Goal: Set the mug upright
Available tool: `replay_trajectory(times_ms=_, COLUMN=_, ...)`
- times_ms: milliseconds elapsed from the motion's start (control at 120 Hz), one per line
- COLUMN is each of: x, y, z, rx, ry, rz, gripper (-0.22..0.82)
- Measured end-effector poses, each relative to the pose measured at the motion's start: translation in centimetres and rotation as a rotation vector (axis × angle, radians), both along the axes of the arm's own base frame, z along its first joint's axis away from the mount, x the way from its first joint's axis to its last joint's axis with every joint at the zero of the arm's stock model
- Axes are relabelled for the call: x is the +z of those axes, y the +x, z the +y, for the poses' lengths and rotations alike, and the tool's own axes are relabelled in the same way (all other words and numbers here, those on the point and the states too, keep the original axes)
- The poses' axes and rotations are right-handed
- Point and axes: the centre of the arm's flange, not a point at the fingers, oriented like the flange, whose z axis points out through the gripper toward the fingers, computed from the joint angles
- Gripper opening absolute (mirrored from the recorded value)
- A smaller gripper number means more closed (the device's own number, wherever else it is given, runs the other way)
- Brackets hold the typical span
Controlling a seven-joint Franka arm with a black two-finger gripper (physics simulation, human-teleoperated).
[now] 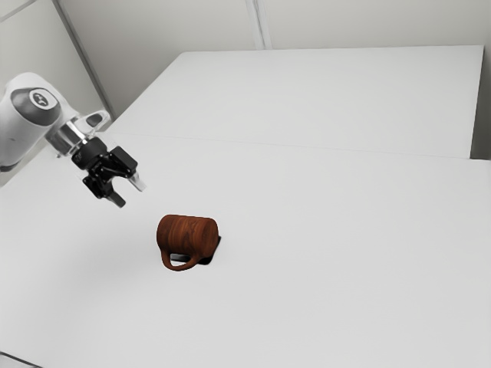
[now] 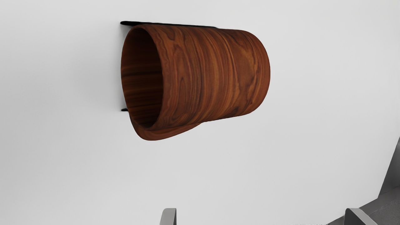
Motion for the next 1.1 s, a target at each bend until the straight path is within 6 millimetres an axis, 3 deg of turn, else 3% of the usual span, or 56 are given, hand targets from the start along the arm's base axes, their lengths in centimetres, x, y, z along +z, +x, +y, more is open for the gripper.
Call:
replay_trajectory(times_ms=167, x=-4.2, y=1.0, z=0.4, rx=-0.001, ry=-0.093, rz=0.019, gripper=0.58)
replay_trajectory(times_ms=367, x=-6.5, y=0.9, z=2.3, rx=0.010, ry=-0.144, rz=-0.008, gripper=0.58)
replay_trajectory(times_ms=617, x=-11.3, y=1.6, z=2.0, rx=0.004, ry=-0.216, rz=-0.007, gripper=0.58)
replay_trajectory(times_ms=775, x=-12.4, y=2.1, z=0.1, rx=-0.019, ry=-0.260, rz=-0.031, gripper=0.58)
replay_trajectory(times_ms=1100, x=-13.5, y=2.5, z=-1.5, rx=-0.039, ry=-0.310, rz=-0.069, gripper=0.58)
